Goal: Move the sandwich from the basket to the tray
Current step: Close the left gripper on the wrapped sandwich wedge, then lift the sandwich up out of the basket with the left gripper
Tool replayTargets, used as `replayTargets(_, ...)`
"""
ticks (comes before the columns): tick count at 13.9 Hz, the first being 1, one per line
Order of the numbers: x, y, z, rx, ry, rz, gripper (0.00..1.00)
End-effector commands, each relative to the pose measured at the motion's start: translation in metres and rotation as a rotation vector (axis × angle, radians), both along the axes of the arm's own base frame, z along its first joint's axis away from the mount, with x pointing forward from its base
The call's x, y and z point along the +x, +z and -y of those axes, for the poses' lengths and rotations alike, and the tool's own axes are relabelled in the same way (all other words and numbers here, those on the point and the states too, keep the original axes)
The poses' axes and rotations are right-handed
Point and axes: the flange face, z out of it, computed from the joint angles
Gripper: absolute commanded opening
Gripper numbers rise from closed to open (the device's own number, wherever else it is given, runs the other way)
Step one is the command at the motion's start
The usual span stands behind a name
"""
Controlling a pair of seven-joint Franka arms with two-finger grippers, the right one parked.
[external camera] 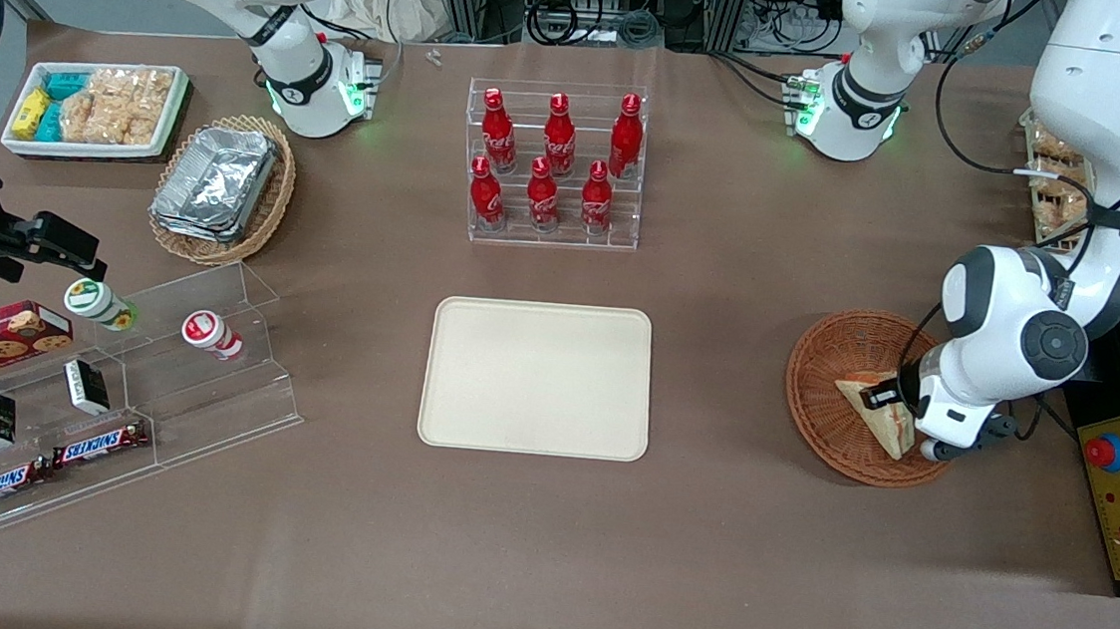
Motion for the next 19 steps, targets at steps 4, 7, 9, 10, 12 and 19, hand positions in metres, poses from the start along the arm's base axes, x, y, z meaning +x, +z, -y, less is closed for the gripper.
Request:
replayTargets(4,0.011,0.112,0.011,0.062,-0.024,-0.049,0.0)
replayTargets(7,0.025,0.225,0.028,0.065,-0.056,-0.128,0.0)
replayTargets(9,0.028,0.292,0.031,0.055,-0.06,-0.087,0.0)
replayTargets(10,0.024,0.313,0.034,0.047,-0.064,-0.081,0.0)
replayTargets(12,0.019,0.329,0.037,0.03,-0.073,-0.089,0.0)
replayTargets(19,0.013,0.312,0.13,-0.056,-0.219,-0.083,0.0)
